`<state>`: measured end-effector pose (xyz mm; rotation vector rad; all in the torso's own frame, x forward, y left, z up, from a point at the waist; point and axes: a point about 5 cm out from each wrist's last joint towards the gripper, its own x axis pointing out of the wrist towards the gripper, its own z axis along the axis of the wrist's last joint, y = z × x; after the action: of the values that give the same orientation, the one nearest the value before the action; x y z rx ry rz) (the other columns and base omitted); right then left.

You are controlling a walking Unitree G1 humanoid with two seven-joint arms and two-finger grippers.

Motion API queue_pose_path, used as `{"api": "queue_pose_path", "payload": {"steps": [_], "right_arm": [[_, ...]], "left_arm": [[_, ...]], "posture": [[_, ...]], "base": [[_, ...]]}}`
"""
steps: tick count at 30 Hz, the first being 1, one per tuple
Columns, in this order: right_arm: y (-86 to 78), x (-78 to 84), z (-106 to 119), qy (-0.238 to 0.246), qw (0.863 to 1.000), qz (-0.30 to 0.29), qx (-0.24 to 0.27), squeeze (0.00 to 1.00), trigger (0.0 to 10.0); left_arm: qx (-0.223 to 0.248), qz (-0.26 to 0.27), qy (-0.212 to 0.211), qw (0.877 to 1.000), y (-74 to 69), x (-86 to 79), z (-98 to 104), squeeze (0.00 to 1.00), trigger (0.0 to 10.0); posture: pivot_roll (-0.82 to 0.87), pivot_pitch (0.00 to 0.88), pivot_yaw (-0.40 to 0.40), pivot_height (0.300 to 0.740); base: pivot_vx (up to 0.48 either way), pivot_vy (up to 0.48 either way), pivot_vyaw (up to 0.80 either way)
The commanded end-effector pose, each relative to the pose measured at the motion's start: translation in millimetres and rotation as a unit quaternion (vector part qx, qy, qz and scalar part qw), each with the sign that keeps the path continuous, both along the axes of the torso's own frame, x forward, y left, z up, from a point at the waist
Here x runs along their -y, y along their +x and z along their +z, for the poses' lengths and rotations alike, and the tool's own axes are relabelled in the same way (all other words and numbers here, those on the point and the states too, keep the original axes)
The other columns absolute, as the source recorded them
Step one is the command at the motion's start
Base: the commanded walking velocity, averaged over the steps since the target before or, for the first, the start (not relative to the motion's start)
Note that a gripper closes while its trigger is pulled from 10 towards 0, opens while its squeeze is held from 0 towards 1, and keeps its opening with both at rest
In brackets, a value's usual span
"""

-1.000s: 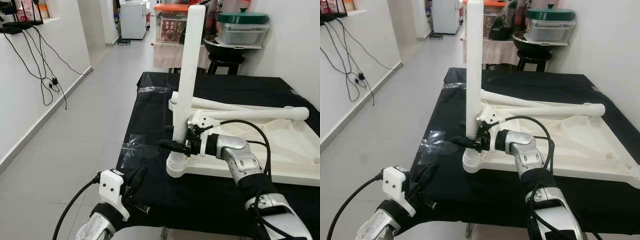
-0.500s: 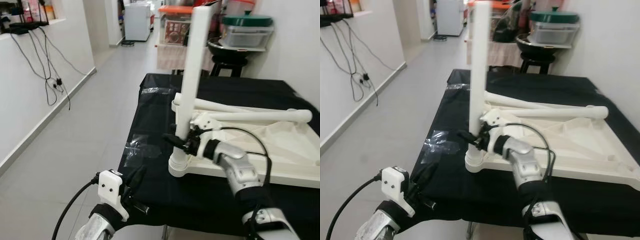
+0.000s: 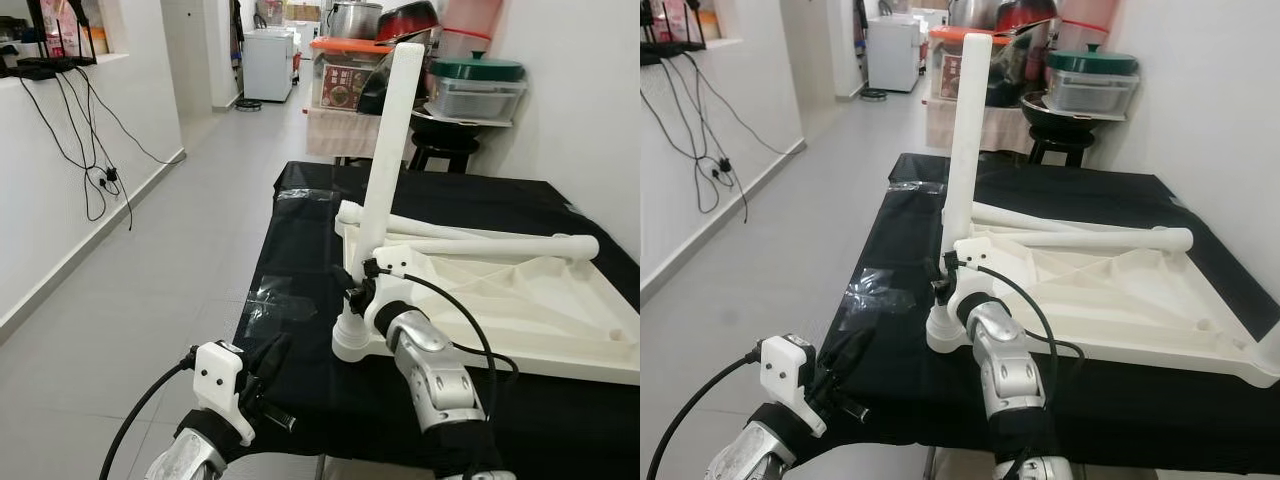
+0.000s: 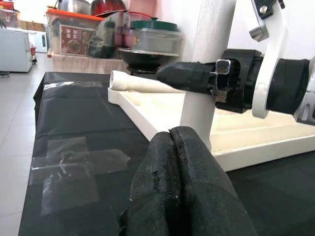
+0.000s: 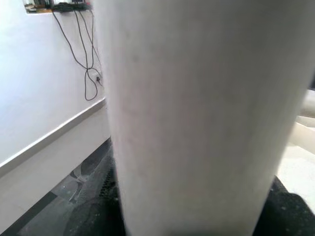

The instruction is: Building children table

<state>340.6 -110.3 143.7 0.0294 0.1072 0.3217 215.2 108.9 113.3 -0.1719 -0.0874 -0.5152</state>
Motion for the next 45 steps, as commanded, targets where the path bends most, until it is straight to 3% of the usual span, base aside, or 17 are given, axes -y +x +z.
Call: {"api": "queue_pose_path", "payload": {"steps": [1,2,7,10,12,13,14,15,16,19,24,25,26,37,41,42,45], "right_arm": [[-2.6,13.0,-19.8,-0.001,0.999,-0.025,-0.048,0.0,10.0],[-2.8,9.2,-16.7,0.008,0.999,-0.002,-0.046,1.0,10.0],[2.9,4.2,5.3,0.043,0.997,0.062,-0.014,1.0,10.0],[6.9,3.4,26.2,0.041,0.982,0.184,0.025,1.0,10.0],[7.3,3.7,30.2,0.037,0.976,0.21,0.032,1.0,10.0],[6.8,5.0,34.4,0.022,0.967,0.25,0.043,0.0,10.0],[6.8,5.0,34.4,0.022,0.967,0.25,0.043,0.0,10.0],[5.8,6.9,37.1,0.008,0.954,0.295,0.048,0.0,10.0],[5.8,6.9,37.1,0.008,0.954,0.295,0.048,0.0,10.0],[3.9,10.9,35.2,-0.017,0.931,0.362,0.04,0.0,10.0],[5.1,14.1,31.1,-0.034,0.918,0.394,0.029,0.0,10.0],[7.1,15.7,30.4,-0.033,0.914,0.403,0.023,0.0,7.8],[9.2,17.3,31.0,-0.028,0.912,0.408,0.02,0.0,0.0],[14.1,30.0,29.4,-0.025,0.917,0.397,0.022,0.0,0.0],[13.2,41.3,22.0,-0.026,0.933,0.359,0.012,0.0,0.0],[5.0,42.5,6.2,-0.018,0.944,0.329,-0.018,0.0,0.0],[-1.8,42.7,-4.7,-0.013,0.95,0.308,-0.039,0.0,0.0]], "left_arm": [[-0.001,0.002,0.004,1.0,0.0,0.2,-0.1,0.0,10.0],[-0.001,-0.001,0.003,1.0,0.4,0.7,-0.3,0.0,10.0],[-0.002,-0.005,0.003,1.0,1.7,2.2,-1.3,0.0,10.0],[-0.003,-0.004,0.004,1.0,2.5,2.3,-2.1,0.0,10.0],[-0.003,-0.003,0.004,1.0,2.7,2.1,-2.3,0.0,10.0],[-0.003,-0.003,0.004,1.0,3.0,1.9,-2.6,0.0,10.0],[-0.003,-0.003,0.004,1.0,3.0,1.9,-2.6,0.0,10.0],[-0.003,-0.003,0.004,1.0,3.3,1.8,-3.0,0.0,10.0],[-0.003,-0.003,0.004,1.0,3.3,1.8,-3.0,0.0,10.0],[-0.003,-0.004,0.005,1.0,3.9,1.7,-3.6,0.0,10.0],[-0.004,-0.005,0.005,1.0,4.2,1.9,-4.1,0.0,10.0],[-0.004,-0.005,0.006,1.0,4.4,2.0,-4.3,0.0,10.0],[-0.004,-0.005,0.006,1.0,4.2,1.9,-4.4,0.0,10.0],[-0.004,-0.002,0.005,1.0,3.7,2.2,-3.8,0.0,10.0],[-0.003,-0.002,0.004,1.0,3.2,2.1,-3.5,0.0,10.0],[-0.003,-0.001,0.004,1.0,2.3,1.8,-3.1,0.0,10.0],[-0.002,0.0,0.004,1.0,1.5,1.6,-2.7,0.0,10.0]], "posture": [[0.06,0.0,-0.057,0.74],[0.06,0.0,-0.054,0.74],[0.06,0.0,-0.056,0.74],[0.06,0.0,-0.06,0.74],[0.06,0.0,-0.06,0.74],[0.06,0.0,-0.06,0.74],[0.06,0.0,-0.06,0.74],[0.06,0.0,-0.059,0.74],[0.06,0.0,-0.059,0.74],[0.06,0.0,-0.058,0.74],[0.07,0.0,-0.056,0.74],[0.07,0.0,-0.057,0.74],[0.08,0.0,-0.06,0.74],[0.07,0.0,-0.056,0.74],[0.07,0.0,-0.055,0.74],[0.07,0.0,-0.064,0.74],[0.07,0.0,-0.065,0.74]], "base": [[0.0,0.0,0.0],[0.0,0.0,0.0],[0.0,0.0,0.0],[0.0,0.0,0.0],[0.0,0.0,0.0],[0.0,0.0,0.0],[0.0,0.0,0.0],[0.0,0.0,0.0],[0.0,0.0,0.0],[0.0,0.0,0.0],[0.0,0.0,0.0],[0.0,0.0,0.0],[0.0,0.0,0.0],[0.0,0.0,0.0],[0.0,0.0,0.0],[0.0,0.0,0.0],[0.0,0.0,0.0]]}}
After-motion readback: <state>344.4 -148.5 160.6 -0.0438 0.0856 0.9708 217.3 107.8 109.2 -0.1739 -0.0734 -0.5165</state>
